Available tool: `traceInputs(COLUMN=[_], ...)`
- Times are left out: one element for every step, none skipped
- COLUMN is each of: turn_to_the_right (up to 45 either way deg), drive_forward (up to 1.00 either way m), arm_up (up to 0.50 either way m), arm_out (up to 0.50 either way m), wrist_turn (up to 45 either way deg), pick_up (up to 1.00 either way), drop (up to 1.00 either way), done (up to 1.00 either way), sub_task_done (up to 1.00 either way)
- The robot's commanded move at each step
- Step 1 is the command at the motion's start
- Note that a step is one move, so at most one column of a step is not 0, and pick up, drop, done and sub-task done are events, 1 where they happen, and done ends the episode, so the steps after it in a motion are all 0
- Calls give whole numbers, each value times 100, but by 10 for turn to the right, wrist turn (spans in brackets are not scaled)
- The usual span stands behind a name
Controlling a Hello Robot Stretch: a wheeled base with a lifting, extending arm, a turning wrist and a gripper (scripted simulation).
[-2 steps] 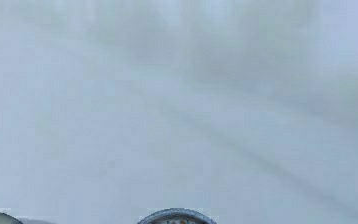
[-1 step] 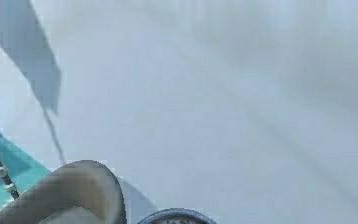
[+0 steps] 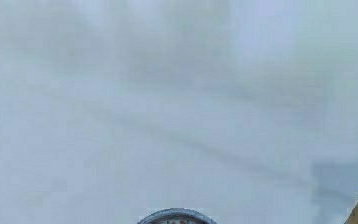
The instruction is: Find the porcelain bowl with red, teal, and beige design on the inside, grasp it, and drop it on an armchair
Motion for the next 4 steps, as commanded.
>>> traceInputs(turn_to_the_right=[360, -450, -450, 0], drive_forward=[0, 0, 0, 45], arm_up=[0, 0, 0, 0], arm_out=[0, 0, 0, 0], wrist_turn=[0, 0, 0, 0], pick_up=[0, 0, 0, 0], drop=[0, 0, 0, 0], done=[0, 0, 0, 0], sub_task_done=[0, 0, 0, 0])
